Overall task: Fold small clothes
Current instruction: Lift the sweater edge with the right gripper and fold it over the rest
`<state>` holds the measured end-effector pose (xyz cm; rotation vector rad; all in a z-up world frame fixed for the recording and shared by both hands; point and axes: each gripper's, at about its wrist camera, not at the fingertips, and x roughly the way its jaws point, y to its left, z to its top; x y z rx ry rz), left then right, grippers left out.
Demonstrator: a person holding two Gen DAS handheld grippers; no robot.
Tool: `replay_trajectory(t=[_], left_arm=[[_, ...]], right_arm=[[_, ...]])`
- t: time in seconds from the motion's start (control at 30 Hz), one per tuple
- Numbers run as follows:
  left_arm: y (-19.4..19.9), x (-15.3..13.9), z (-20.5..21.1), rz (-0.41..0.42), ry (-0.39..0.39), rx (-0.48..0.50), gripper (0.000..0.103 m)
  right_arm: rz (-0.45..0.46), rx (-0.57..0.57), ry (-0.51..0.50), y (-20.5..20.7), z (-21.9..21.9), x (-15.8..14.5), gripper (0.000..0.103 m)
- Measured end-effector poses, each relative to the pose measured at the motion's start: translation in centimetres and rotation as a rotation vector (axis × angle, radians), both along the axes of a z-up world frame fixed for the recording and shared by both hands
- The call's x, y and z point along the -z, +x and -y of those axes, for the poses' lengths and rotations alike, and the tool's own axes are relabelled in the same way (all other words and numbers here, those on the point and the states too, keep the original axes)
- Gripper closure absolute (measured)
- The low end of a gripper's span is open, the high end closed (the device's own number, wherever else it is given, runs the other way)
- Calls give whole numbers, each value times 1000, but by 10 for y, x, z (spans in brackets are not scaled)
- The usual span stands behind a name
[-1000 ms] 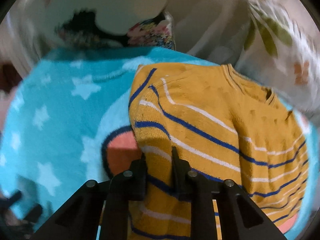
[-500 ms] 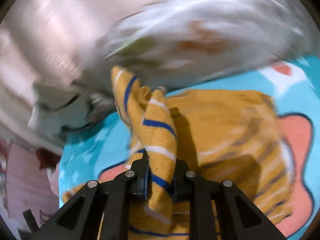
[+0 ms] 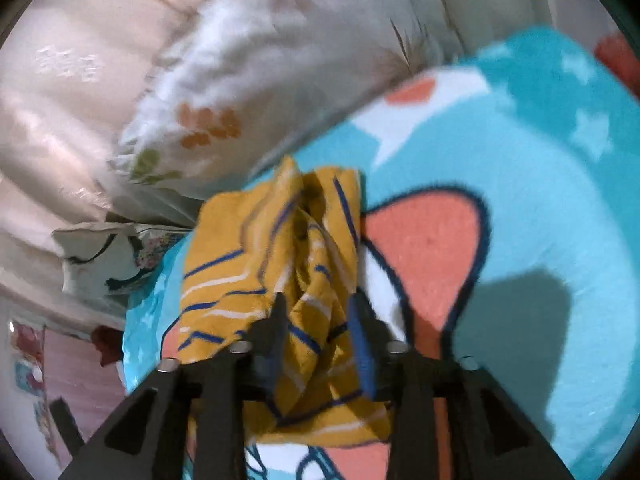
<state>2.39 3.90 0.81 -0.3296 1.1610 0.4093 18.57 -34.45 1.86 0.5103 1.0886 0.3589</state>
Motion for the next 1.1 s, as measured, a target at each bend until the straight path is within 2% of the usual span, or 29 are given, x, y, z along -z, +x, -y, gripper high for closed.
replay_trajectory(t=[0.03, 0.1, 0.23, 0.27, 0.3, 0.33, 0.4, 0.5, 0.6, 0.7, 0.8, 0.87, 0.9, 0.93, 1.0, 1.1], left_arm=[[2, 0, 4, 1, 1, 3, 31], [7, 0, 12, 3, -2, 12, 31], [15, -1, 26, 9, 0, 29, 31], [17, -1, 30, 10, 1, 35, 31], [19, -2, 34, 13, 1, 43, 31], [21, -3, 38, 14, 1, 49, 31], [23, -6, 43, 27, -8, 65, 31], [29, -3, 48, 30, -26, 82, 31], [45, 9, 52, 39, -96, 111, 31], [68, 22, 49, 54, -170, 160, 31], [88, 30, 45, 87, -248, 198, 30], [100, 35, 43, 112, -286, 218, 26], [108, 37, 44, 129, -312, 232, 23], [114, 41, 45, 138, -337, 247, 22], [126, 49, 47, 146, -396, 269, 20], [141, 65, 54, 149, -532, 293, 16]], right_arm=[[21, -20, -1, -4, 0, -8, 48], [49, -91, -2, -14, -11, -20, 42], [46, -204, -23, -26, -40, -15, 42], [47, -226, -63, -28, -48, -10, 46], [40, -256, -102, -27, -58, -4, 87], [15, -272, -113, -26, -61, 2, 93], [-21, -239, -98, -29, -46, 11, 94], [-50, -194, -171, -31, -19, 21, 94], [-129, -176, -188, -33, 0, 47, 94], [-122, -212, -172, -34, -4, 48, 93], [-52, -204, -83, -29, 2, 24, 86], [14, -187, -76, -24, 7, 5, 62], [52, -179, -89, -19, 7, -2, 38], [65, -168, -99, -14, 6, -4, 29], [58, -160, -87, 3, 6, -1, 29], [-26, -169, -37, 33, -3, 27, 29]])
